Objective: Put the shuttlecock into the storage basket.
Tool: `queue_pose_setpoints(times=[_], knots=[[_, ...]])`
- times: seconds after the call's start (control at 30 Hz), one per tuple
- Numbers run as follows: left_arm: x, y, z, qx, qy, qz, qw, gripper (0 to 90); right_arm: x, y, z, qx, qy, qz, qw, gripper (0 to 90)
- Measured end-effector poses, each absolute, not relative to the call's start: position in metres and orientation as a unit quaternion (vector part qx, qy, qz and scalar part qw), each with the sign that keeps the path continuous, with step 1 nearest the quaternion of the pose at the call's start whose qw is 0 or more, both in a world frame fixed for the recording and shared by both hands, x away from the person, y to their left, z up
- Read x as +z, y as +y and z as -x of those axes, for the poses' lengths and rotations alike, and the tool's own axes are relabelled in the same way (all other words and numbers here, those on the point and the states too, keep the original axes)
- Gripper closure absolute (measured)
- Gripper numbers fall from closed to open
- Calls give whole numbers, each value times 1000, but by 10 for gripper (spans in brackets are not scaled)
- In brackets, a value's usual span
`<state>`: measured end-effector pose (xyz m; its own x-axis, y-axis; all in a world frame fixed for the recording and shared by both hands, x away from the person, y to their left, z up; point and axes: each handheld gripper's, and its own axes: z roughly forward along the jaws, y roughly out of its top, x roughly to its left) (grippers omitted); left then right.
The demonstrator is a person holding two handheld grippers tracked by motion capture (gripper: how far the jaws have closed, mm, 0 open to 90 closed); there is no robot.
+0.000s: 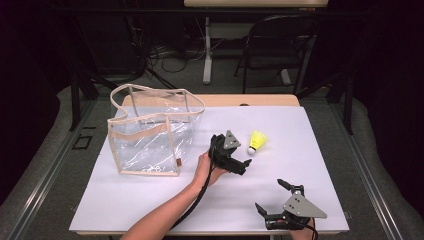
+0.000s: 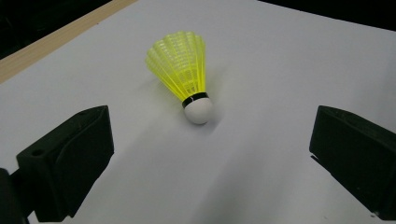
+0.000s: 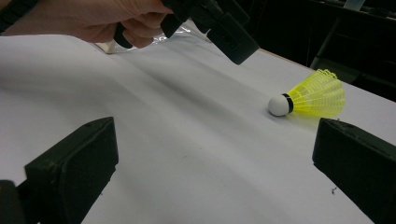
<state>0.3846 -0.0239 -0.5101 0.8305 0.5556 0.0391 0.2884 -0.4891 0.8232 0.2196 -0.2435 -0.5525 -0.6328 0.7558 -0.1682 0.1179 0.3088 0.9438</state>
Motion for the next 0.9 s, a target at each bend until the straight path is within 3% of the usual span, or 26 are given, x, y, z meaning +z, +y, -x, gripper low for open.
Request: queue_pose_setpoints(times=[0.77, 0.9], knots=[[-527, -68, -405, 153, 287, -856, 402, 4, -554, -245, -221, 510, 744, -302, 308, 0], [-531, -76, -406, 161, 295, -855, 396, 73, -554, -245, -222, 509, 746, -302, 305, 0]])
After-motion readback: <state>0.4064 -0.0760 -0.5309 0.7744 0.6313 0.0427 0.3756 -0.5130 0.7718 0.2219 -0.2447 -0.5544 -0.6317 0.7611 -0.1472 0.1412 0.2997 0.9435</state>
